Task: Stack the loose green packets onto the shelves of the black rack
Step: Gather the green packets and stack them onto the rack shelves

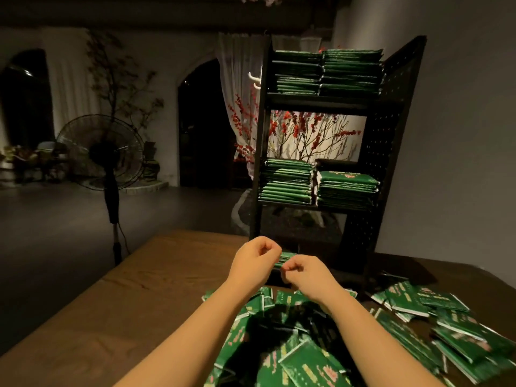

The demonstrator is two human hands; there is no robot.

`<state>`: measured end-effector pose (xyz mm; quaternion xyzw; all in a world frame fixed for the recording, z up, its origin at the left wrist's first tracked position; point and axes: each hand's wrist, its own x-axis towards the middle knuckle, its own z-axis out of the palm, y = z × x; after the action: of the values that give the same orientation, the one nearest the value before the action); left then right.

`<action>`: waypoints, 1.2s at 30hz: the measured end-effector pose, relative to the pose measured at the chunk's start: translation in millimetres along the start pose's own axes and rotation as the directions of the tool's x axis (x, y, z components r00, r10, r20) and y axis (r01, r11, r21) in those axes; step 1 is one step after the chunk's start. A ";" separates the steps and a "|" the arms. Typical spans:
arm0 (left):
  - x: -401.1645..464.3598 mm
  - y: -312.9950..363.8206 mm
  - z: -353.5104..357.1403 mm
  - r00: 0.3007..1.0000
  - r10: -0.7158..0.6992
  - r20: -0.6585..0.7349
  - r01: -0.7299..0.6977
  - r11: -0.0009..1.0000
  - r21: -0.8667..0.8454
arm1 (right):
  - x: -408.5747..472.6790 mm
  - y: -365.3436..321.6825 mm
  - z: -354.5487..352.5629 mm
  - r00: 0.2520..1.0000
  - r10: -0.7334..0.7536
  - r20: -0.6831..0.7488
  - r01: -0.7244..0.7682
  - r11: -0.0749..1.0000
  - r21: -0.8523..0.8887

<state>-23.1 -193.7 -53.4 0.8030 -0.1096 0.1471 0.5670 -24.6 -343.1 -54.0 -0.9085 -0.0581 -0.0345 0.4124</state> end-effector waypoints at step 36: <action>-38.9 -124.5 -47.7 0.977 -0.198 0.077 0.177 0.961 0.213 | 56.5 13.5 104.8 0.981 0.184 0.063 -0.194 0.902 0.385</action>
<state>-22.0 -106.9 -161.8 0.8702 -0.0447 0.0638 0.4864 34.7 -268.6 -126.8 -0.8100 0.0193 0.0293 0.5854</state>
